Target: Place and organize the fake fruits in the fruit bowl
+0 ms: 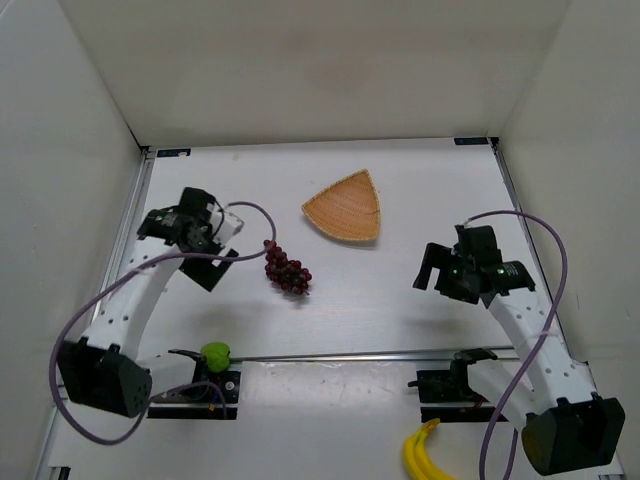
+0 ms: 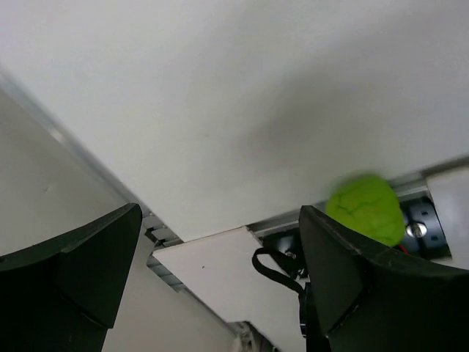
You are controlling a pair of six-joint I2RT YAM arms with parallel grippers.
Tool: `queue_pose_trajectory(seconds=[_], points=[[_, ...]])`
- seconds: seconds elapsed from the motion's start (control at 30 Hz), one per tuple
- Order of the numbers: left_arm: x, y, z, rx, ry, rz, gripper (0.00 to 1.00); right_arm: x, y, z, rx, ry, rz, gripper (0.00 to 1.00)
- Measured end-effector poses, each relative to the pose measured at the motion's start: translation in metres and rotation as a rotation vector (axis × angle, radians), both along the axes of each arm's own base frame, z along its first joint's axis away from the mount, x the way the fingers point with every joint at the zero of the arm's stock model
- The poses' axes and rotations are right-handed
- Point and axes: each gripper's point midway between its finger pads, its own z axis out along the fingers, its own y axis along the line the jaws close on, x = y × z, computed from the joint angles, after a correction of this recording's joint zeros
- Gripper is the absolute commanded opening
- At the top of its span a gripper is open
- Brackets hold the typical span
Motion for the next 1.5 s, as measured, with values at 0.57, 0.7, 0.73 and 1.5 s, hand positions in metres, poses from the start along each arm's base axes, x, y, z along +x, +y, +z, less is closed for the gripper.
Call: queue_pose_trajectory(seconds=[0.57, 0.7, 0.73, 1.5], points=[[-0.105, -0.071, -0.108, 0.168, 0.64, -0.812, 1.0, 0.0, 0.027, -0.027, 0.011, 0.132, 0.11, 1.0], [-0.122, -0.073, -0.119, 0.203, 0.769, -0.881, 1.0, -0.001, 0.028, -0.033, 0.0, 0.16, 0.119, 1.0], [-0.124, -0.074, -0.121, 0.207, 0.794, -0.889, 1.0, -0.001, 0.028, -0.034, -0.002, 0.164, 0.121, 1.0], [-0.143, -0.05, -0.141, 0.281, 0.95, -0.79, 0.66, 0.002, 0.02, -0.037, -0.055, 0.154, 0.12, 1.0]])
